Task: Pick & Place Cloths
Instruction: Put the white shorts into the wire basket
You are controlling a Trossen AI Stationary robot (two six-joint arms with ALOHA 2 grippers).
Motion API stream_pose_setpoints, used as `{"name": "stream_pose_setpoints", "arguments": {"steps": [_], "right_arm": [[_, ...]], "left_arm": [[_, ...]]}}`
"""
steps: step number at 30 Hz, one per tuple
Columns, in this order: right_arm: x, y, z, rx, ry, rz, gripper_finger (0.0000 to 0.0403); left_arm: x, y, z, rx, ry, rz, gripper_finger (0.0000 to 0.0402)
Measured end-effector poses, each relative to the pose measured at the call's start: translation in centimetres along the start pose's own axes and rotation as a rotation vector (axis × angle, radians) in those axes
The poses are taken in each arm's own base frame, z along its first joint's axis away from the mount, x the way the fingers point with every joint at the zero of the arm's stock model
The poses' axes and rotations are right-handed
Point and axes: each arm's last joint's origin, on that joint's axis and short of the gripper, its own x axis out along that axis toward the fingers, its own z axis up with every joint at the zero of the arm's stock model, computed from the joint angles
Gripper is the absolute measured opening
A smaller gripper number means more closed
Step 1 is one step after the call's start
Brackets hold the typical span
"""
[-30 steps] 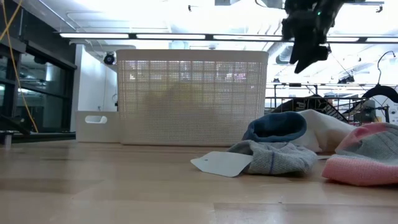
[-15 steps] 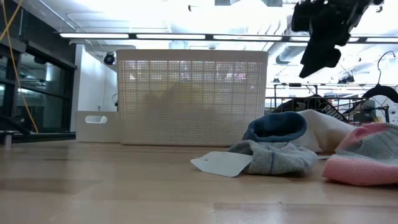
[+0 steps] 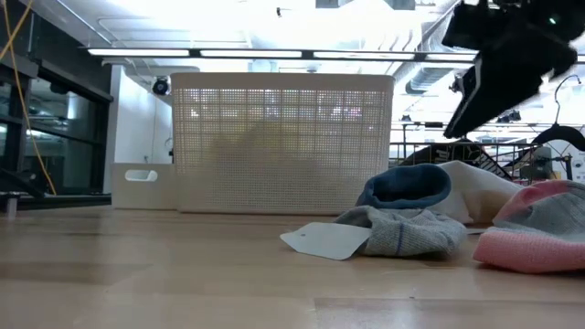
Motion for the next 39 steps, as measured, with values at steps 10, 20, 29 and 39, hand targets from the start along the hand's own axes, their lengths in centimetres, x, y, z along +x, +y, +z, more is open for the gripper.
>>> {"name": "stream_pose_setpoints", "arguments": {"steps": [10,20,29,39], "right_arm": [[1.8,3.5,-2.7,-0.105,-0.045,-0.152,0.0242],[2.3,4.6,-3.9,-0.134,-0.031,-0.165,0.0234],[3.5,4.7,-4.4,-0.149,-0.015,-0.220,0.0162],[2.7,5.1,-3.3,-0.117,-0.046,-0.190,0.0048]], "left_arm": [[0.0,0.0,0.0,0.000,0.000,-0.001,0.0257],[0.0,0.0,0.0,-0.010,0.001,-0.001,0.0257],[0.0,0.0,0.0,-0.011,0.001,-0.002,0.0257],[0.0,0.0,0.0,-0.011,0.001,-0.003,0.0257]]}}
